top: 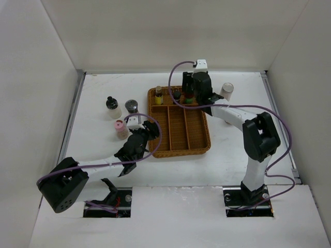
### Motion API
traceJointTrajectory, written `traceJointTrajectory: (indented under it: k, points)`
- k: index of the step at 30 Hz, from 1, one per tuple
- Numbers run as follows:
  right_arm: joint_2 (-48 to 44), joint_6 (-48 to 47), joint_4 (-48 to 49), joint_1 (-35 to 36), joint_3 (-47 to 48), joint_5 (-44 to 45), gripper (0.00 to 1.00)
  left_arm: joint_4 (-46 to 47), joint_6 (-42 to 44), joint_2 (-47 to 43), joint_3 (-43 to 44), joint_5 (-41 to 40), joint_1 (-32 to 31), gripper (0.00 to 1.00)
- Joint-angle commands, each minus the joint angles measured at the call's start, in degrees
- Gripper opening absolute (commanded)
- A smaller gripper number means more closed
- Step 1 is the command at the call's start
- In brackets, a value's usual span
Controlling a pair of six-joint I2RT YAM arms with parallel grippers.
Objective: Organize the condiment bottles
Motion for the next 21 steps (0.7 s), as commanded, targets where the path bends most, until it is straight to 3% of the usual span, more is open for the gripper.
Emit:
traceJointTrajectory:
  k: [1, 10, 12, 15, 16, 18, 21]
  points:
    - [-4.73, -0.27, 2.92, 0.91, 0.39, 0.77, 0.73, 3.67, -0.61, 0.0, 1.59, 0.6, 0.21, 0.49]
    - [-12.37, 0.16, 2.91, 0.82, -2.59, -0.19, 0.79, 3.67, -0.61, 0.0, 1.59, 0.6, 0.3, 0.49]
    - [-15.53, 1.04, 3.88, -0.83, -5.57, -0.28, 0.68, 3.67, -0.61, 0.0, 1.59, 0.6, 0.3, 0.49]
    - [-18.18, 4.2, 4.42, -6.19, -10.15, 0.16, 0.44, 3.67, -0.61, 0.09, 1.68, 0.69, -0.05, 0.49]
    - [-18.53, 5.43, 3.8, -8.21, -11.29, 0.42, 0.42, 3.67, -0.61, 0.18, 1.77, 0.69, -0.22, 0.49]
    - [-17.66, 6.49, 0.83, -11.91, -11.65, 1.21, 0.47, 3.67, -0.61, 0.44, 1.95, 0.78, -0.4, 0.49]
    - [-14.85, 6.15, -4.19, -15.17, -10.16, 3.4, 0.76, 3.67, -0.61, 0.62, 2.03, 1.22, -0.4, 0.49]
